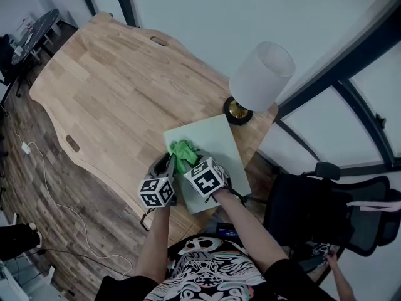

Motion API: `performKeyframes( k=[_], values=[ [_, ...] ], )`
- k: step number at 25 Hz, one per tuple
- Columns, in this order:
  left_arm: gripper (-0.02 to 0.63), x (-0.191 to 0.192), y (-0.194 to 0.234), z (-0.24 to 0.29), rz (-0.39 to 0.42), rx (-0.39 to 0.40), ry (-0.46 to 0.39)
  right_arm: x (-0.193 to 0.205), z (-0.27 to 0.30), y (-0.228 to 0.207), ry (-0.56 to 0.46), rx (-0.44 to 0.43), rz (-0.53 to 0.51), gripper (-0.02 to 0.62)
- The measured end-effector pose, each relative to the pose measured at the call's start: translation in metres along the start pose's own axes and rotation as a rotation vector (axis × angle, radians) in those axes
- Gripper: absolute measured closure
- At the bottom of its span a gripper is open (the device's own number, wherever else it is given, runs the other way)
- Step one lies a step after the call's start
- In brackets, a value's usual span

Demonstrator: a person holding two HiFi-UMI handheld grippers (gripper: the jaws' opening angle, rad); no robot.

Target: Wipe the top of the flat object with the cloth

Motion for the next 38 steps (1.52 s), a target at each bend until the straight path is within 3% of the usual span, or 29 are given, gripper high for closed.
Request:
performKeyframes(
  k=[21, 38],
  values=[
    [0.522, 0.003, 0.003, 0.001, -0.030, 0.003, -0.044, 0.038, -0.028, 0.017, 0.012, -0.010, 0.010, 0.518],
    [0.522, 0.003, 0.004, 0.001, -0.044, -0.006, -0.054, 0.065, -0.045, 0.025, 0.044, -0.092, 0.005, 0.518]
  ],
)
Point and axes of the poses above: the fingertips, and each gripper's own axes: z forward along the fingers, y to its left, x out of its underside, the point moved 8 cm from there along -z, backward along the fingers, and after that the axes turned 6 degrees about x, right-handed, at the moved point
